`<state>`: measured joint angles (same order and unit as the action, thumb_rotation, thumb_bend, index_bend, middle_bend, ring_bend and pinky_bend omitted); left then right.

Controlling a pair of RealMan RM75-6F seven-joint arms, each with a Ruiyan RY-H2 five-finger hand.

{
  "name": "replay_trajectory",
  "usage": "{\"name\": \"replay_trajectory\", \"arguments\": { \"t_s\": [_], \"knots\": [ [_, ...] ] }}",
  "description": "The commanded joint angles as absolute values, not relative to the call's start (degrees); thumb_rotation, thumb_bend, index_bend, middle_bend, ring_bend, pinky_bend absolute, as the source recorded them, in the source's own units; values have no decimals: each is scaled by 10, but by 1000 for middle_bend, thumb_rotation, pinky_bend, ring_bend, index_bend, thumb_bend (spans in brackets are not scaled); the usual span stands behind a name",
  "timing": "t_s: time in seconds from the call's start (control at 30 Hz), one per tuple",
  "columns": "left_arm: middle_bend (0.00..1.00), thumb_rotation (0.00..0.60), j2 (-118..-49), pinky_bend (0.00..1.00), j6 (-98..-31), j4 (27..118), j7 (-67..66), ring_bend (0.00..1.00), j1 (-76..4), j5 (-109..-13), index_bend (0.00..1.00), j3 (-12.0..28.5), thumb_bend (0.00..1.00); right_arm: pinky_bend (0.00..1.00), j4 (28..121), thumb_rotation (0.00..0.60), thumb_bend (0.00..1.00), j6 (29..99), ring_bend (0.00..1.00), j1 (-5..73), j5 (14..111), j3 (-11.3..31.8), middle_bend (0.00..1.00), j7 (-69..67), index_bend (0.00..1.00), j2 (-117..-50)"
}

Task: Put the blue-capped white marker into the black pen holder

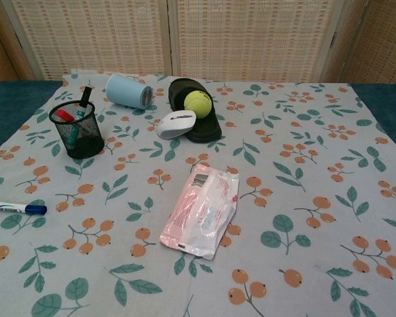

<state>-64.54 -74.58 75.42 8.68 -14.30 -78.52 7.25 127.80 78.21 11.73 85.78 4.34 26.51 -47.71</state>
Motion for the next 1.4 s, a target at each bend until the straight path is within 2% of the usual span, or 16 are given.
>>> {"name": "replay_trajectory", "arguments": {
  "t_s": [0.03,0.87,1.0,1.2,1.4],
  "knots": [
    [87,600,-646,166,-745,752,85,19,-144,-783,82,73,376,0,1277,600,98,778,89,120,855,44,128,266,209,-478],
    [87,600,-641,166,-750,774,96,19,-143,-798,90,67,376,0,1276,600,98,782,89,118,858,45,128,262,209,-477],
    [101,600,-633,166,-758,825,96,19,-140,-815,100,59,375,0,1276,600,97,783,88,117,856,46,128,259,209,-474],
    [148,600,-627,166,-770,953,58,19,-131,-847,134,35,376,0,1273,600,98,780,89,119,851,46,128,259,211,-475],
    [193,600,-653,168,-769,1041,-12,19,-121,-857,188,8,376,0,1269,600,98,776,89,122,845,48,128,256,212,-476]
  ]
}}
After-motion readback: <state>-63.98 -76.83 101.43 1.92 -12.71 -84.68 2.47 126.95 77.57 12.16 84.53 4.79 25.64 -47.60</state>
